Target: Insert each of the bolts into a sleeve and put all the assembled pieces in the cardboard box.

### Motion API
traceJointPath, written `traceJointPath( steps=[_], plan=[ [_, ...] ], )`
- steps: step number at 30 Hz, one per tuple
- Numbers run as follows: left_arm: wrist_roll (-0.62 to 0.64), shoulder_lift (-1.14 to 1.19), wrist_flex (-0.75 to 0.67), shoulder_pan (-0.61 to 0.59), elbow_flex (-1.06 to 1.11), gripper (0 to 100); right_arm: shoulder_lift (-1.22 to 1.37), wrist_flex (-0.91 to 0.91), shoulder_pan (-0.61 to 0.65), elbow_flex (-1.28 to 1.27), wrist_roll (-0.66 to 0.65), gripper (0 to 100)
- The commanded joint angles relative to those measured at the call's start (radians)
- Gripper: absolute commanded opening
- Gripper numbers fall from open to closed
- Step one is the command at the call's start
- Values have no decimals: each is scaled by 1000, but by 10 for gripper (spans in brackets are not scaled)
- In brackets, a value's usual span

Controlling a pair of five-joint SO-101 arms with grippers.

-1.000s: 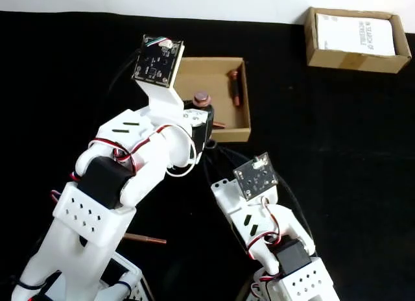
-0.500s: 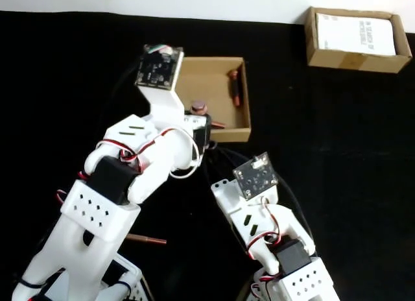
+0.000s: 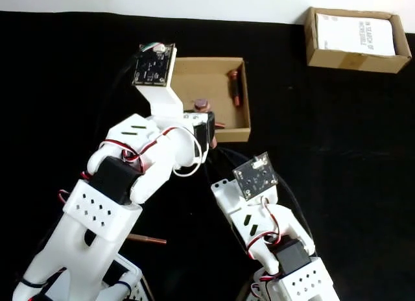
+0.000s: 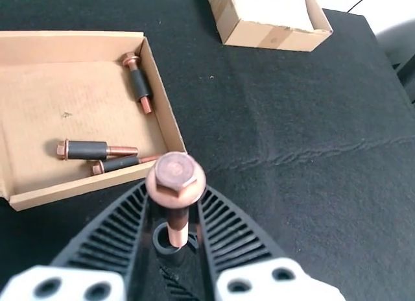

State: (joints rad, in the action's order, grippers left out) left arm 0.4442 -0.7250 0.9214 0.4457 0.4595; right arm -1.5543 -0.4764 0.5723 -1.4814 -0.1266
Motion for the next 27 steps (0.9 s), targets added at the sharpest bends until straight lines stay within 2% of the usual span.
traceJointPath(
  steps=[1,27],
  plan=[
    [5,-25,-21,-4,-1,8,-19,28,-13,36,-6,6],
    [5,-31,-17,4,90,9,-21,28,-15,62,-6,6]
  ],
)
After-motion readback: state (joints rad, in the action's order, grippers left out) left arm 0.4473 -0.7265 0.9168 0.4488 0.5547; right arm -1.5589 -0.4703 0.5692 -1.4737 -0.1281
